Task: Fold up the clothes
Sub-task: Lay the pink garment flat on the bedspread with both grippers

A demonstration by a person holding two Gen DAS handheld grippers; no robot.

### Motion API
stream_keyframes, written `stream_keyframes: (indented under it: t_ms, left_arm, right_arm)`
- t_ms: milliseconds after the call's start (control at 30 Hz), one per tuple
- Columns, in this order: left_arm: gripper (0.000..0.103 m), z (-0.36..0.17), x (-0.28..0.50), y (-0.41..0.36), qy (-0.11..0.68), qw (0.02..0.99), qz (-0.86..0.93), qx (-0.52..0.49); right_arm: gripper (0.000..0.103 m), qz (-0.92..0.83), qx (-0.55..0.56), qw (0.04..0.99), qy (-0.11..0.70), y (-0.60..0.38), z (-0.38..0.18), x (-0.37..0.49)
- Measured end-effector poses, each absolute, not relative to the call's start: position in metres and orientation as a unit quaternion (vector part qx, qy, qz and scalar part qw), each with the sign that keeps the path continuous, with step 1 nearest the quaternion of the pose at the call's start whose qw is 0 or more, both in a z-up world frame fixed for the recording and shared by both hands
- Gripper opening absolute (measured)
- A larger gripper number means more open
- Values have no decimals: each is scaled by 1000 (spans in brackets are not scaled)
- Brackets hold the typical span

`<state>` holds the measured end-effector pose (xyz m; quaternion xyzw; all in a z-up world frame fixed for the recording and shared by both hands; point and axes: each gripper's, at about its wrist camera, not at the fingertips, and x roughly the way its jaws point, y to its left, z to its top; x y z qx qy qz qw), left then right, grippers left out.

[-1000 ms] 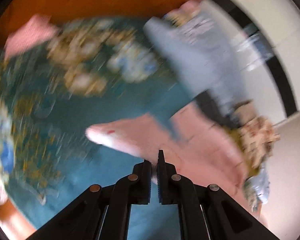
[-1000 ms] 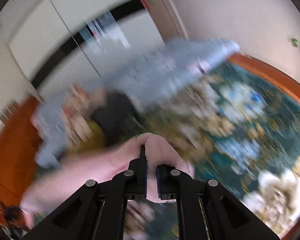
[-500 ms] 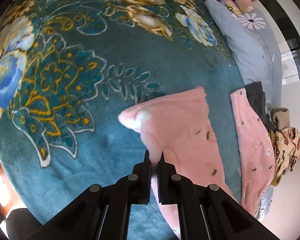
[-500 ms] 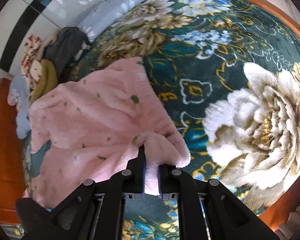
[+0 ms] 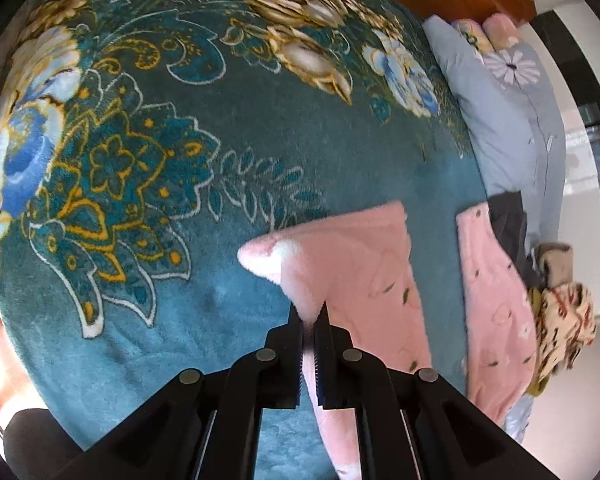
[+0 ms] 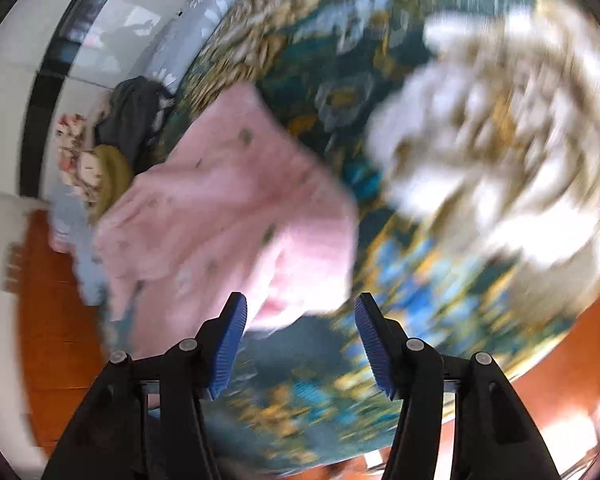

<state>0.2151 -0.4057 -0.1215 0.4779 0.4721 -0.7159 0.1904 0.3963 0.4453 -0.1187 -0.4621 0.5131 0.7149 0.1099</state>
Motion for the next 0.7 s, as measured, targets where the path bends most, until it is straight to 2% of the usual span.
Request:
stream_keyframes:
  t_ms: [200,333,400,433,467,500,633,700]
  left_arm:
    - [5,-110,208,-405,470,188,-722,473]
    - [5,-109,208,-405,470,187,-723,471]
    - [5,-113,209,-405,469,190,-721,474]
    - [5,-116,210,-405,470,192,-719,475]
    - [5,-119,211,-406,475,194,-715,476]
    - [5,-122,212,-407,479,197,-711,476]
    - [4,-97,195,-406,470,184,-728,463]
    - [4,-66,181,-402,456,161,-756,442]
  right_arm:
    - [63,664,-413,106,614,428,-154,380]
    - [64,658,-379,148,634,435,-150,370]
    - [62,656,-373,171,633,439,-145,363]
    - [46,653,-376,186,630,440,-142,359]
    - [17,649,-384,203,625,442,-139,354]
    - [5,646,-395,217,616,445,-135,346]
    - [4,670,-408,217,581,459,-103,309]
    - [4,723,-389,182,540,463,-58,281]
